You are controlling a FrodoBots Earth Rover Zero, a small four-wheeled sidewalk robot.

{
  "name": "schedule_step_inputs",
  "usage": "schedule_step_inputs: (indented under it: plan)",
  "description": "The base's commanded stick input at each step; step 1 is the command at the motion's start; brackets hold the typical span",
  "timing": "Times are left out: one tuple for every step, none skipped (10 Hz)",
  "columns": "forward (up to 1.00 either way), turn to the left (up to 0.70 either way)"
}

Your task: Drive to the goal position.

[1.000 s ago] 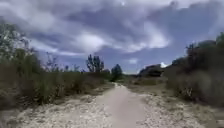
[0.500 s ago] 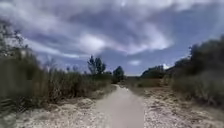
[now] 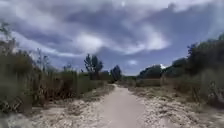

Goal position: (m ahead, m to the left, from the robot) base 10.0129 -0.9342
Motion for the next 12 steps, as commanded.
schedule_step_inputs:
  plan:
    - [0.85,0.00]
    - [0.85,0.00]
    - [0.85,0.00]
    - [0.85,0.00]
    - [0.85,0.00]
    - [0.85,0.00]
    - [0.85,0.00]
    - [0.85,0.00]
    - [0.85,0.00]
    - [0.85,0.00]
    - [0.85,0.00]
    - [0.85,0.00]
